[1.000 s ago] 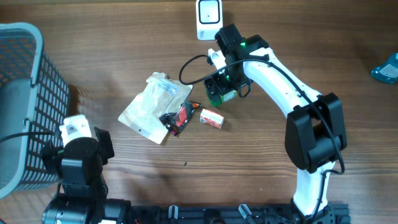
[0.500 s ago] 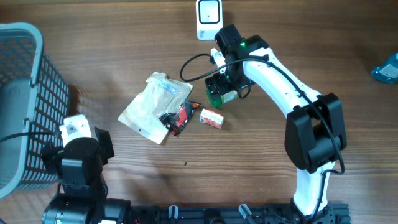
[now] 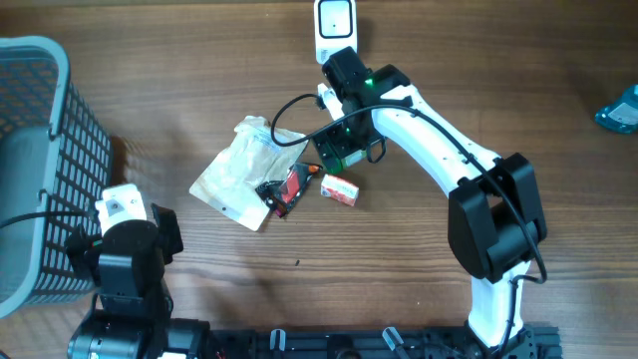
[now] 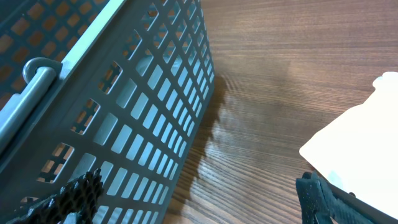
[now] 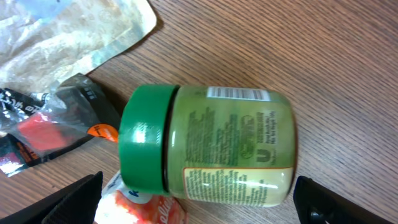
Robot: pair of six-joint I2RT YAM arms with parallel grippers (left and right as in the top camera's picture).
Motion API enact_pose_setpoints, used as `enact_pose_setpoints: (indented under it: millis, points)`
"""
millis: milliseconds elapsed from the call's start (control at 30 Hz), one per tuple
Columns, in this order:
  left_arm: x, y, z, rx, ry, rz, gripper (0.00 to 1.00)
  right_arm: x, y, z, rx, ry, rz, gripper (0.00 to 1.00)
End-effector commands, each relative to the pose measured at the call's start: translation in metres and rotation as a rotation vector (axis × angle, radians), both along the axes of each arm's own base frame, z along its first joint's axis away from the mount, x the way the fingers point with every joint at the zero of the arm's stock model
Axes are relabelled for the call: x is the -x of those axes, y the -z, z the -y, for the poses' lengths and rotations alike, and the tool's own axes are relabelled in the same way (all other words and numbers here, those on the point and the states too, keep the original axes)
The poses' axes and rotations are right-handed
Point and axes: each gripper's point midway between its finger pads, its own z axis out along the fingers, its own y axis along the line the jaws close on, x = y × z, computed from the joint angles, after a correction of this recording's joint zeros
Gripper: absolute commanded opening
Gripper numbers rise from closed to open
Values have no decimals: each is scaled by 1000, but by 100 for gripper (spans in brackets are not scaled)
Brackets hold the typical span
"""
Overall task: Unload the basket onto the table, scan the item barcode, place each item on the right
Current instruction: 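Grasp the green-lidded tin with the right gripper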
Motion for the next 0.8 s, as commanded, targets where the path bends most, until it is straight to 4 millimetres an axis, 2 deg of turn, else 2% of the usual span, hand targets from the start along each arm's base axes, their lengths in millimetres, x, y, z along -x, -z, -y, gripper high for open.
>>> enact_pose_setpoints:
  millis: [0,333,500,567,633,667,700,767]
  points:
    - [1,-3,-3,-6,-15,7,100,-1,7,4,31,11,1,100]
    - [1,-3,-3,-6,-15,7,100,-7,6,1,20,-14,29,100]
    - [1,-3,-3,-6,-15,7,100,-11,0,9,61,43,41,100]
    - [1,-3,-3,-6,-15,7,100,-14,-12,5,39,116,40,100]
    - [1,-3,-3,-6,-15,7,100,-21,-35,1,-2,293,35,100]
    - [1,-3,-3,-6,-15,7,100,-20,-43,1,-19,443,9,100]
    - [1,-3,-3,-6,-15,7,100,-7,-48,5,-30,731,-90,100]
    - [1,-3,-3,-6,-15,7,100,6,-50,-11,-96,765,-196,100]
